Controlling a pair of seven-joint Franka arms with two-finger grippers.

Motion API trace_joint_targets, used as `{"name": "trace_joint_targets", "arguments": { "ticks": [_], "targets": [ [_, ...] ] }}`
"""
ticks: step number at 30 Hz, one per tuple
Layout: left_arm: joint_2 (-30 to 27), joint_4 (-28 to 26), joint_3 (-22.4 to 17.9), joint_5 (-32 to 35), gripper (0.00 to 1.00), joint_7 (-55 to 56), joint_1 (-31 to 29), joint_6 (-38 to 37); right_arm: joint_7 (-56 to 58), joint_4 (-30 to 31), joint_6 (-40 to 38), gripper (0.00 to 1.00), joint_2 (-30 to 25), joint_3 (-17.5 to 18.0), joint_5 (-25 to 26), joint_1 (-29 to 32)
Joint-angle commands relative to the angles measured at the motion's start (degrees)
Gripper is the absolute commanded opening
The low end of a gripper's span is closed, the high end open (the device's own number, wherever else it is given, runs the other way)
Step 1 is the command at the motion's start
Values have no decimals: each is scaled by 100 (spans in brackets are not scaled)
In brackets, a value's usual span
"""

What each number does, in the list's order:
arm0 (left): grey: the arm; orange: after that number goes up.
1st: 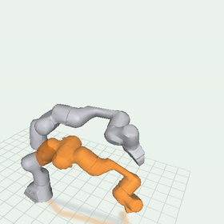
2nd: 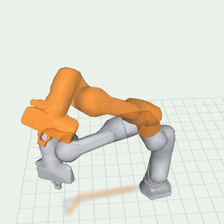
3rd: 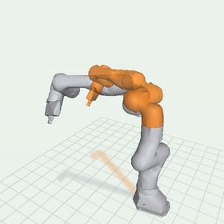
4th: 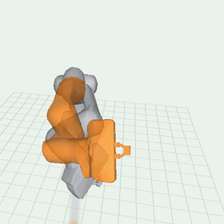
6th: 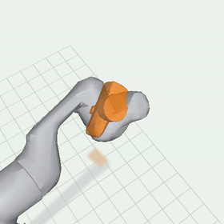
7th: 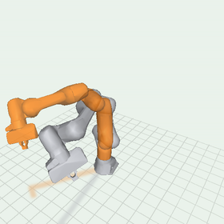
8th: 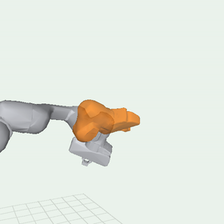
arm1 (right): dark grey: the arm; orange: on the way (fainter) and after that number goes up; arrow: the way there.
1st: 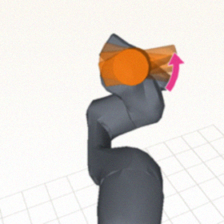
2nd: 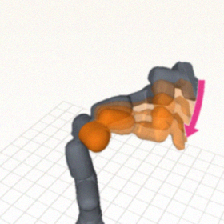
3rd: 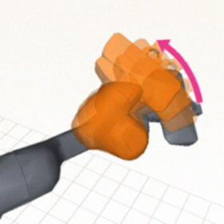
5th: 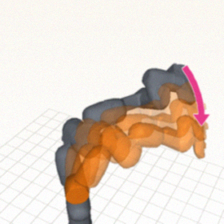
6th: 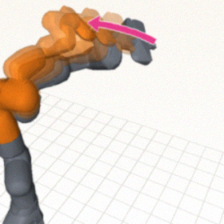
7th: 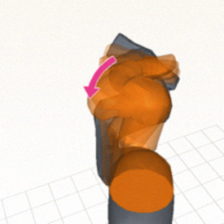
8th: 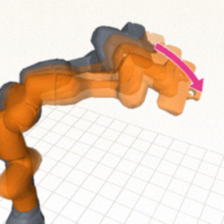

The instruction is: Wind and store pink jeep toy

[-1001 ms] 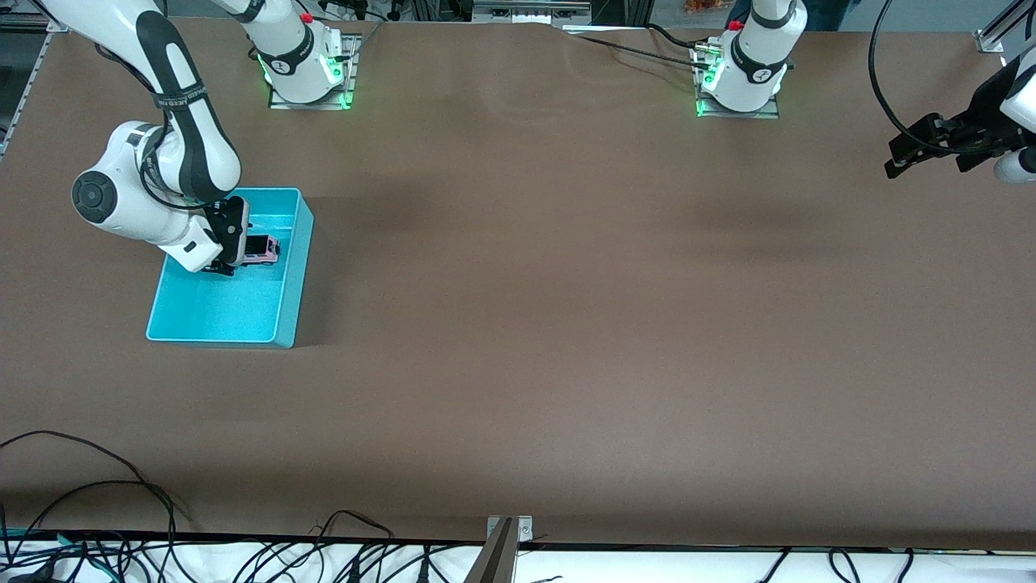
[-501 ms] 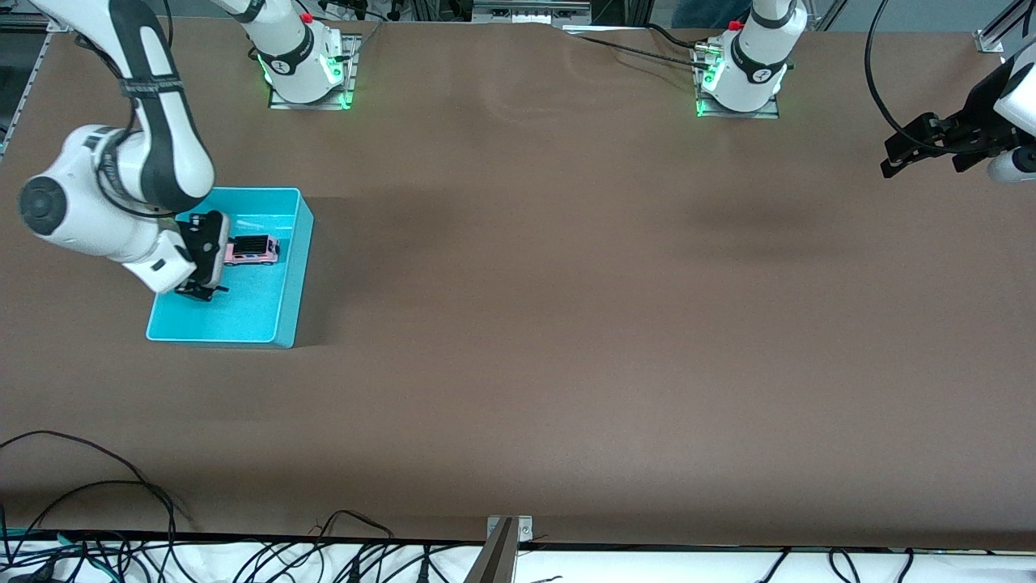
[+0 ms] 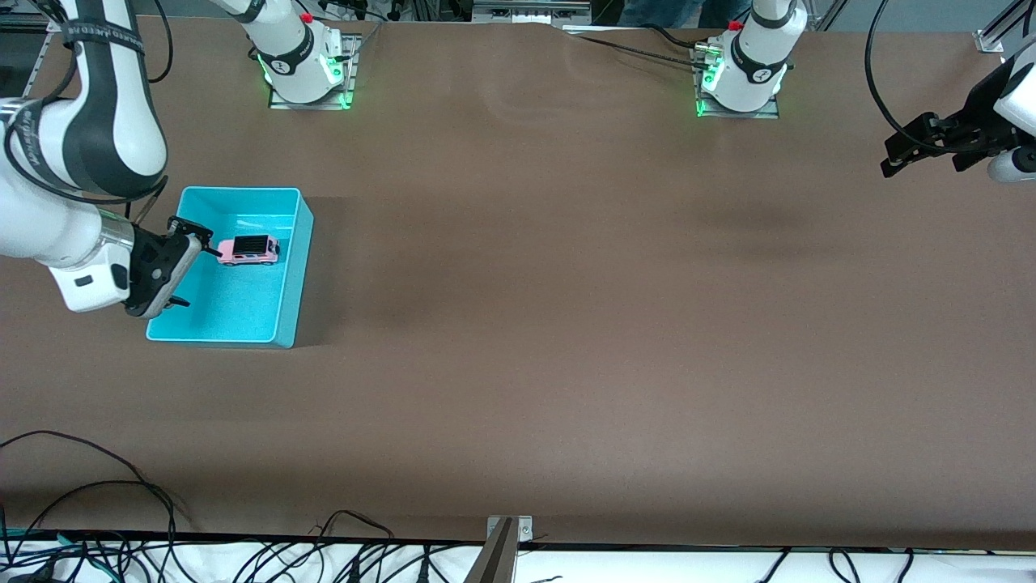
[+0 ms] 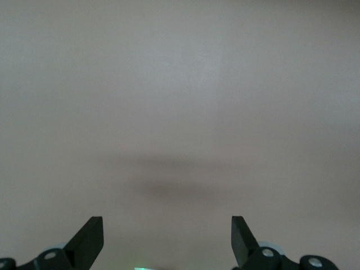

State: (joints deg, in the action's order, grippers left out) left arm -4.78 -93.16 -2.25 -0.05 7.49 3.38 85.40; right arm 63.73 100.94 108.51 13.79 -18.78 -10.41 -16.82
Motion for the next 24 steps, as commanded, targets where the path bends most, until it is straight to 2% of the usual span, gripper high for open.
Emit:
{"name": "trace_joint_targets", "arguments": {
  "ticks": [1, 11, 16, 20, 24],
  "targets": [
    [48, 131, -21, -74, 100, -55, 22, -129, -1659, -697, -628, 100, 133, -3, -58, -41],
    [48, 131, -21, -74, 100, -63, 22, -147, -4349, -1295, -1033, 100, 142, 6, -93, -172],
    [48, 131, -21, -74, 100, -63, 22, -147, -5457, -1568, -1252, 100, 159, -3, 117, -321],
    [56, 131, -21, -74, 100, -63, 13, -147, -5828, -1814, -1525, 100, 159, 6, 539, -348],
    [48, 131, -21, -74, 100, -63, 13, -147, -5846, -1981, -1754, 100, 160, -3, 707, -357]
  ]
}}
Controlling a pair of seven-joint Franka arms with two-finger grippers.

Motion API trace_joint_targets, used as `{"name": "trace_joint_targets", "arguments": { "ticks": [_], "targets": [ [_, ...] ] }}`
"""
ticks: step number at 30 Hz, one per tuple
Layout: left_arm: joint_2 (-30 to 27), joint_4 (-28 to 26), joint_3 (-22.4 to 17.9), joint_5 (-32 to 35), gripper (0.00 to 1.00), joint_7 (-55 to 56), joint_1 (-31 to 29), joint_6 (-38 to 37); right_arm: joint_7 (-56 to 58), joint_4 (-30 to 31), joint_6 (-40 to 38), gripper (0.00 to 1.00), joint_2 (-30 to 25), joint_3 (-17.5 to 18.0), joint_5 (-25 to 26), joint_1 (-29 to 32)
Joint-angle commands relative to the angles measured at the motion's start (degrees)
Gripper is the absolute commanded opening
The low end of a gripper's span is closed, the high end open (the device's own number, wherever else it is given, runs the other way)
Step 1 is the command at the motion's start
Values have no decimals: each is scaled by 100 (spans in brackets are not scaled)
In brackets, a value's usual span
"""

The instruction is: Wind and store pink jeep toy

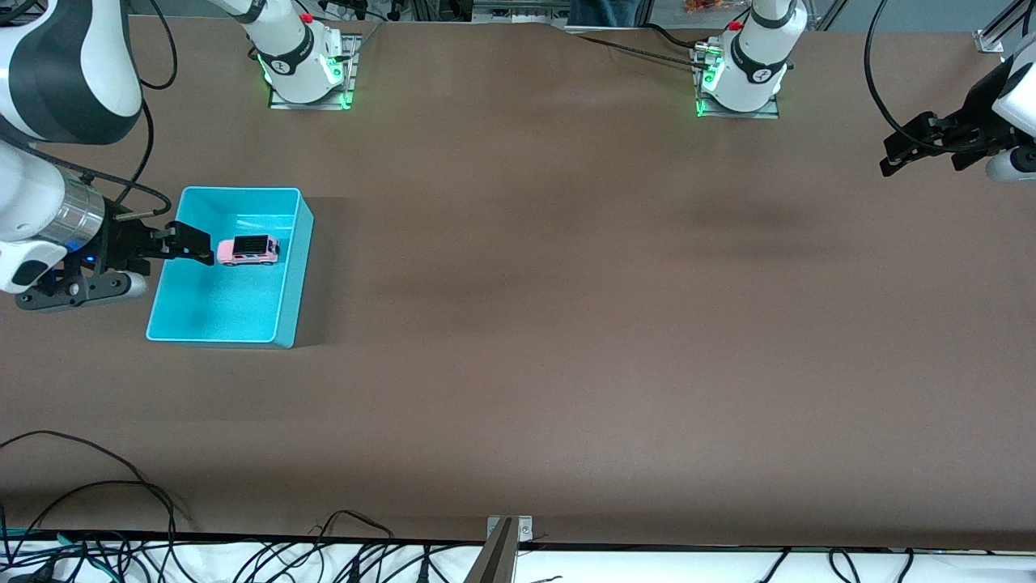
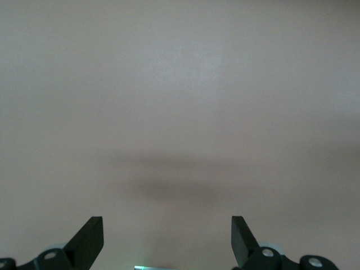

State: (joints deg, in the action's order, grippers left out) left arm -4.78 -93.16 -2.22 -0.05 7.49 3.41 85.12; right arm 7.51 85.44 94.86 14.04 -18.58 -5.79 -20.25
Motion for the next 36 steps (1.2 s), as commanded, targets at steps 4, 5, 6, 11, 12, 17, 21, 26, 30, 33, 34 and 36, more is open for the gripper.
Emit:
{"name": "trace_joint_targets", "arguments": {
  "ticks": [4, 5, 6, 11, 12, 17, 21, 26, 30, 33, 34, 36],
  "targets": [
    [56, 140, -24, -74, 100, -63, 28, -119, -267, -415, -556, 100, 46, -32, 280, -23],
    [56, 140, -24, -74, 100, -63, 28, -119, -267, -406, -635, 100, 2, -32, 280, -23],
    [56, 140, -24, -74, 100, -63, 28, -119, -276, -414, -662, 100, -7, -32, 271, -23],
    [56, 140, 20, -74, 100, -55, 37, -119, -276, -423, -670, 100, -7, -14, 236, -31],
    [56, 140, 29, -74, 100, -55, 37, -119, -276, -423, -671, 100, -16, -14, 236, -31],
    [56, 140, 29, -74, 100, -63, 28, -119, -267, -423, -679, 100, -16, -14, 262, -58],
    [56, 131, 20, -74, 100, -55, 11, -119, -267, -415, -714, 100, -16, -23, 245, -66],
    [56, 131, 20, -74, 100, -63, -7, -128, -276, -379, -635, 100, -94, 362, 280, 152],
    [56, 131, 29, -74, 100, -55, -7, -128, -276, -231, -601, 100, -270, 1152, 315, 969],
    [56, 131, 20, -74, 100, -63, -15, -128, -276, -46, -530, 100, -437, 1549, 429, 1409],
    [56, 131, 20, -74, 100, -72, -24, -128, -276, 7, -521, 100, -464, 1603, 429, 1497],
    [56, 123, 20, -74, 100, -81, -42, -128, -285, 147, -495, 100, -586, 1760, 429, 1725]
  ]
}}
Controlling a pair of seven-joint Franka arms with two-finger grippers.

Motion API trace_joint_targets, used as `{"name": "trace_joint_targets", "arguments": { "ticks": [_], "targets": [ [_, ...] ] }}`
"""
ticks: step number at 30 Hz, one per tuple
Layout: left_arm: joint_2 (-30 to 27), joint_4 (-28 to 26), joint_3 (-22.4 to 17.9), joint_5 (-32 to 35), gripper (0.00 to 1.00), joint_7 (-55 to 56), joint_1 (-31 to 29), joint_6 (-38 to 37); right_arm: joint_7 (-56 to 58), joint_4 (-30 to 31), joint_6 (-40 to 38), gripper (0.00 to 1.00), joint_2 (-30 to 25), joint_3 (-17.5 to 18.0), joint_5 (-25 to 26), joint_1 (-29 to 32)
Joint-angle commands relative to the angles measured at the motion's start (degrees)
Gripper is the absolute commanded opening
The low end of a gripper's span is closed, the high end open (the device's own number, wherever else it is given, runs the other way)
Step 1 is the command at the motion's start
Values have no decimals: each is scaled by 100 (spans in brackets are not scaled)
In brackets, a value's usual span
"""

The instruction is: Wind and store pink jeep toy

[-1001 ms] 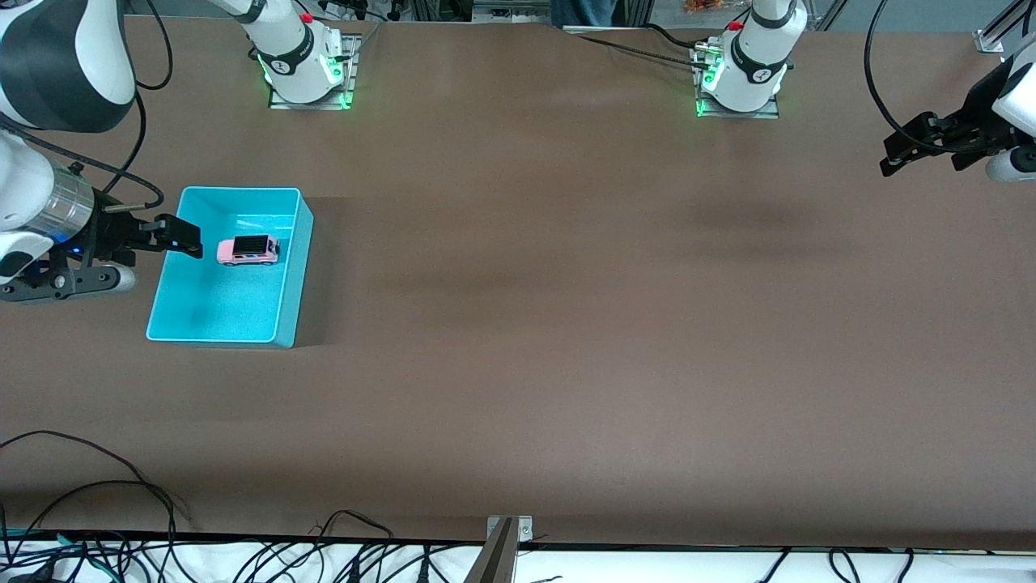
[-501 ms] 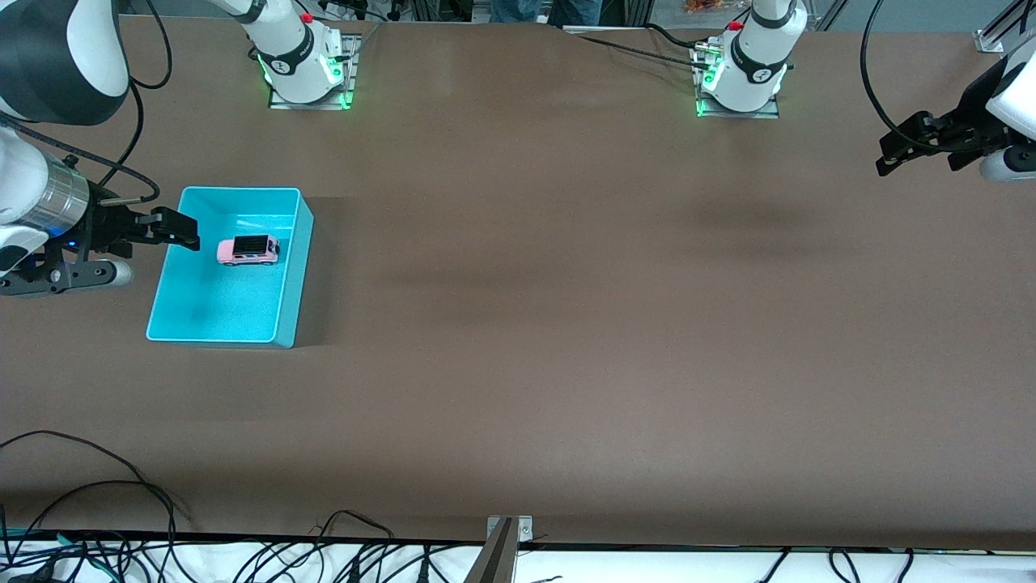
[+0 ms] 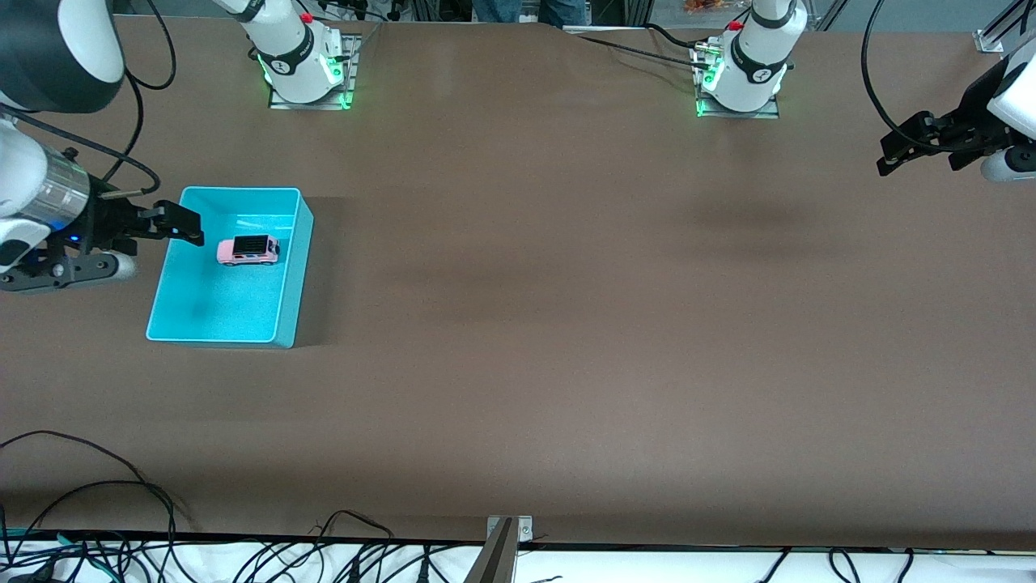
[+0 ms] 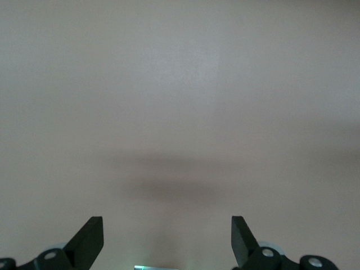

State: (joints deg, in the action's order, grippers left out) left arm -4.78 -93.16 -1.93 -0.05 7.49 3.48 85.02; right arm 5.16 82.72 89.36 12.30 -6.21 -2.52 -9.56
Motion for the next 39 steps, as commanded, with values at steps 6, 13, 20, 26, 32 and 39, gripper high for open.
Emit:
{"name": "trace_joint_targets", "arguments": {
  "ticks": [6, 13, 20, 26, 32, 39],
  "targets": [
    [56, 131, 0, -74, 100, -73, -23, -117, -296, 1018, 336, 100, -807, 1051, 111, 1281],
    [56, 140, 0, -74, 100, -64, 12, -117, -375, 1036, 274, 100, -808, 1069, 129, 1334],
    [56, 149, 0, -74, 100, -55, 3, -117, -375, 992, 310, 100, -764, 1052, 146, 1299],
    [56, 149, 0, -74, 100, -55, 12, -117, -349, 957, 345, 100, -746, 1061, 137, 1290],
    [56, 140, 0, -74, 100, -64, -5, -117, -305, 965, 301, 100, -693, 1052, 137, 1308],
    [56, 140, 0, -74, 100, -64, -14, -117, -305, 957, 318, 100, -693, 1052, 146, 1308]
  ]
}}
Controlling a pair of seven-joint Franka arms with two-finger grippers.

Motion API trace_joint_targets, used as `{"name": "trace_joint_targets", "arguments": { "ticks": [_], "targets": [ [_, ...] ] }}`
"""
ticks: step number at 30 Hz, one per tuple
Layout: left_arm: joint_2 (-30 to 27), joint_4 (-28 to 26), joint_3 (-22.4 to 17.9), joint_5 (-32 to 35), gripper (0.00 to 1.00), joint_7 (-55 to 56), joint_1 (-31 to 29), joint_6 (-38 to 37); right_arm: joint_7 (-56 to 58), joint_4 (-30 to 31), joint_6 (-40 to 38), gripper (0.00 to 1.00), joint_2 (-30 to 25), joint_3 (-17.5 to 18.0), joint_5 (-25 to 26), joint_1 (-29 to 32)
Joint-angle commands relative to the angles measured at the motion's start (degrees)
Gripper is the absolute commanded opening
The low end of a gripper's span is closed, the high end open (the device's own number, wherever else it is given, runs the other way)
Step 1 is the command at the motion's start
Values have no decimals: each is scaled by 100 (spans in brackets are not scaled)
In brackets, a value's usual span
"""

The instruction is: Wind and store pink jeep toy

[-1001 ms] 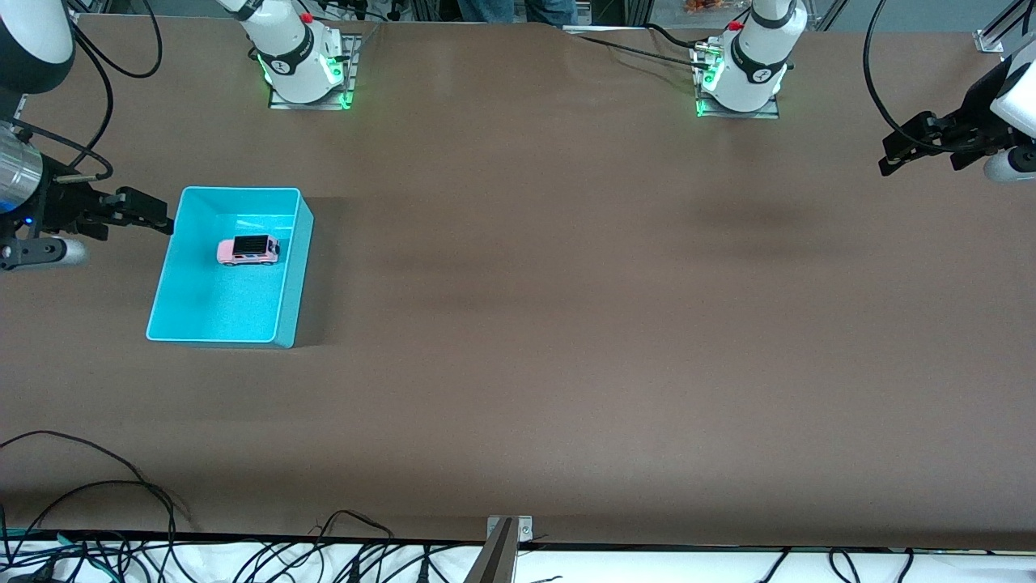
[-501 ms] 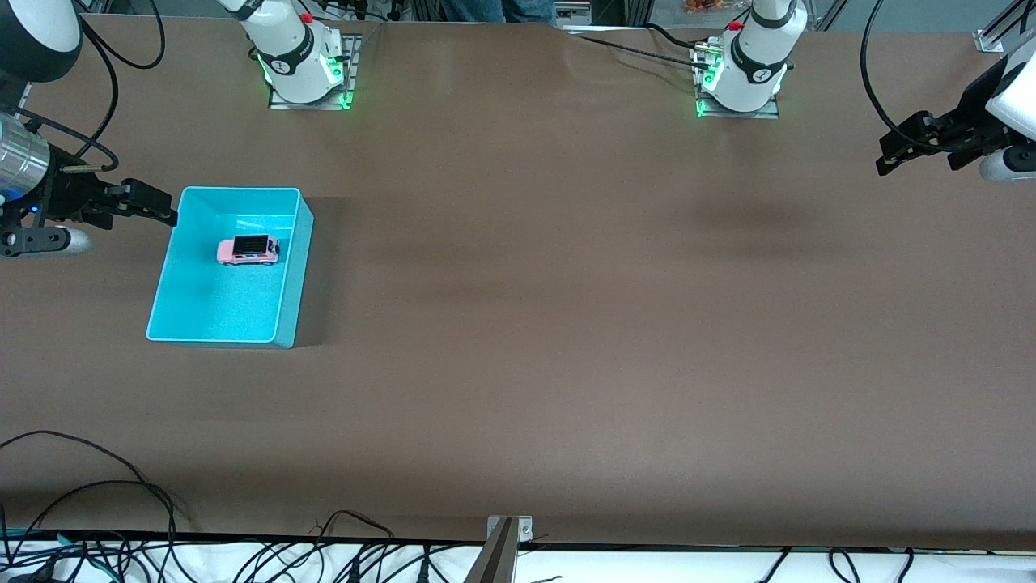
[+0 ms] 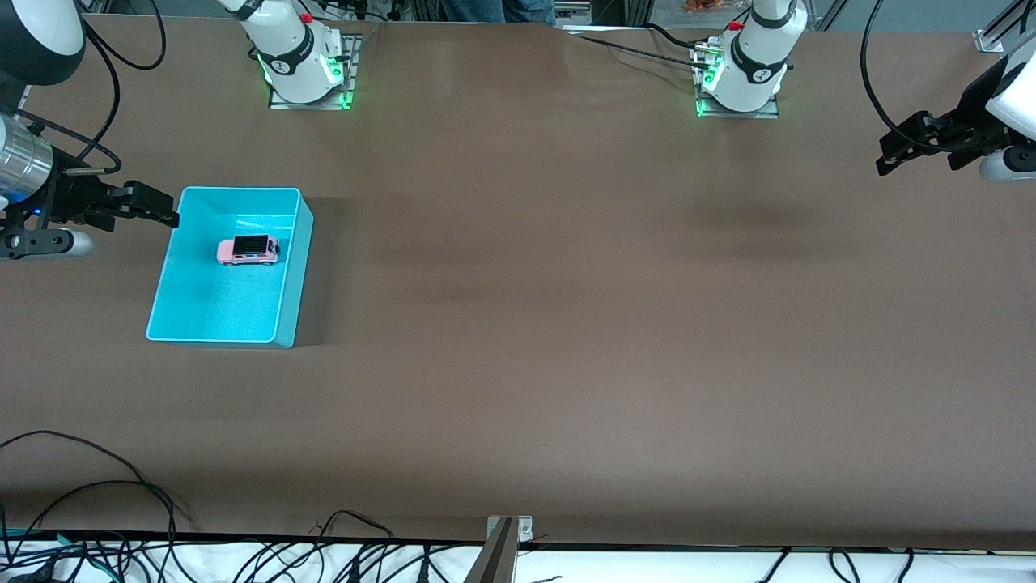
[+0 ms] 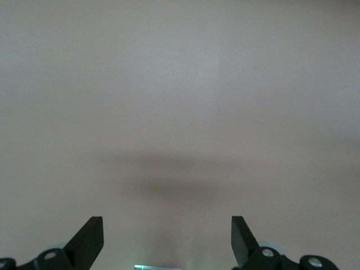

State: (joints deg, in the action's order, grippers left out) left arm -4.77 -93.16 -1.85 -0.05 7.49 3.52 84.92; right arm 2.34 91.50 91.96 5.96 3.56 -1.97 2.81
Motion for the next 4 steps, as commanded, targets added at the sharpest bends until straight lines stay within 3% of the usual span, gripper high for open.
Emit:
{"name": "trace_joint_targets", "arguments": {
  "ticks": [1, 4],
  "targets": [
    [55, 140, -8, -74, 100, -64, -18, -107, -23, 78, 59, 100, -59, 74, 91, 70],
    [55, 140, -8, -74, 100, -72, -27, -107, -23, 78, 50, 100, -59, 74, 91, 70]
  ]
}}
